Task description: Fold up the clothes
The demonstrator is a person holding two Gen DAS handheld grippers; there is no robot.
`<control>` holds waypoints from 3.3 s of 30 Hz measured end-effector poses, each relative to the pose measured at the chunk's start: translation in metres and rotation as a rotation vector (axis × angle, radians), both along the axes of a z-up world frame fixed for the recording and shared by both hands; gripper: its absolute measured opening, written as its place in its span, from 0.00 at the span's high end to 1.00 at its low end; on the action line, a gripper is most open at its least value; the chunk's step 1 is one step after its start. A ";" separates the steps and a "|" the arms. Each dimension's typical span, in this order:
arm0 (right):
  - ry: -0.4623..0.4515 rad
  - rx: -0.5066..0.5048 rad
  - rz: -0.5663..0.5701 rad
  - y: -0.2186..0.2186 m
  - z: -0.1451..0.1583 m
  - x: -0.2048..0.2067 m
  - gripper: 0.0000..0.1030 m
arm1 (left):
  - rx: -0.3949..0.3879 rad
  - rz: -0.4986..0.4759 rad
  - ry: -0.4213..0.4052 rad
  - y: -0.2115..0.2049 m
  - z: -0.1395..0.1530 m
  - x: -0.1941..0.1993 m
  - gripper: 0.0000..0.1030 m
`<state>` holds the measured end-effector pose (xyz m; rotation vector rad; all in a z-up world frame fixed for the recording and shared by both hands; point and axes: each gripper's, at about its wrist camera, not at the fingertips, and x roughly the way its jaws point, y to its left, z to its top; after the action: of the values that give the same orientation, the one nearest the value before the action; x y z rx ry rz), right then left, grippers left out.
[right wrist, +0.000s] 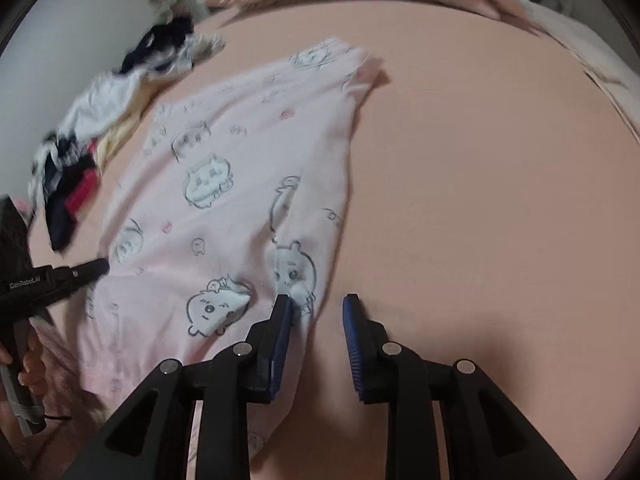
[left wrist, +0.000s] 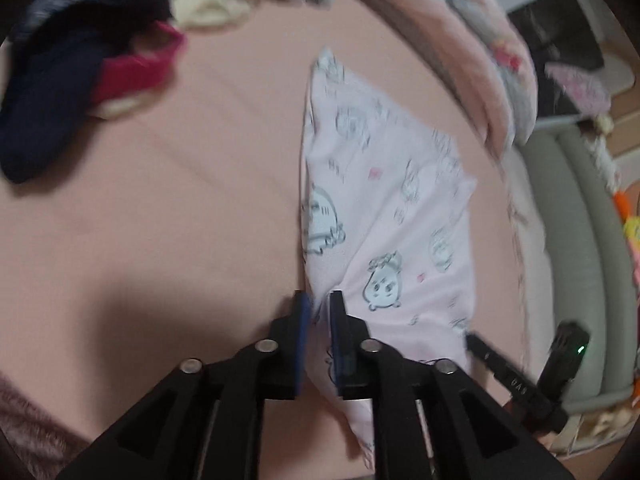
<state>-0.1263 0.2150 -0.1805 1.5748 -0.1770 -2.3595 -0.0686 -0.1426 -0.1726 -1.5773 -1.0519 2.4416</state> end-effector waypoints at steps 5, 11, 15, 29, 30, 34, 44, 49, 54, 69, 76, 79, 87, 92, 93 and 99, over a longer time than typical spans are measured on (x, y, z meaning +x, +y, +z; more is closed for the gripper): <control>-0.014 -0.149 -0.037 0.012 0.011 0.022 0.64 | 0.140 -0.036 -0.020 0.016 -0.005 0.029 0.72; -0.035 -0.063 0.080 -0.025 -0.004 0.049 0.57 | 0.073 -0.158 -0.045 0.060 -0.009 0.039 0.72; 0.047 0.143 0.100 -0.034 0.001 0.062 0.63 | 0.030 -0.180 -0.005 0.065 0.003 0.043 0.72; 0.160 0.002 0.178 -0.033 0.028 0.085 0.60 | 0.125 -0.242 0.069 0.072 0.006 0.045 0.86; 0.146 0.013 0.175 -0.038 0.019 0.082 0.60 | 0.136 -0.236 0.079 0.072 0.006 0.044 0.86; 0.061 0.008 0.111 -0.037 -0.004 0.063 0.62 | 0.084 -0.255 0.028 0.080 -0.002 0.044 0.87; 0.028 -0.080 0.028 0.013 0.008 0.075 0.57 | 0.190 -0.116 0.010 0.047 -0.009 0.051 0.52; -0.009 -0.158 -0.008 0.010 -0.007 0.053 0.44 | 0.203 -0.125 0.003 0.054 -0.017 0.045 0.51; 0.023 -0.047 0.089 -0.022 -0.014 0.059 0.57 | 0.161 -0.218 0.040 0.080 -0.017 0.038 0.62; -0.140 -0.179 0.027 -0.020 -0.008 0.104 0.88 | 0.132 -0.286 -0.110 0.072 -0.017 0.057 0.82; 0.023 -0.077 0.021 -0.012 0.038 0.099 0.58 | 0.133 -0.180 -0.076 0.031 0.012 0.061 0.59; 0.108 -0.061 0.023 -0.015 0.054 0.073 0.54 | 0.028 -0.140 0.015 0.020 0.033 0.047 0.61; 0.071 0.171 0.282 -0.080 0.008 0.007 0.58 | -0.290 -0.474 0.083 0.091 0.018 0.005 0.67; 0.058 0.166 0.217 -0.027 0.000 0.018 0.60 | -0.466 -0.603 -0.019 0.080 0.012 0.029 0.70; 0.051 0.179 0.198 -0.019 0.001 0.021 0.60 | -0.508 -0.605 -0.011 0.079 0.019 0.031 0.70; 0.124 0.100 0.246 -0.045 0.026 0.037 0.60 | -0.466 -0.729 0.059 0.108 0.020 0.027 0.71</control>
<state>-0.0894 0.1697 -0.1549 1.3962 0.1555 -2.2917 -0.0417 -0.0346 -0.1522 -1.5855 0.1415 2.2377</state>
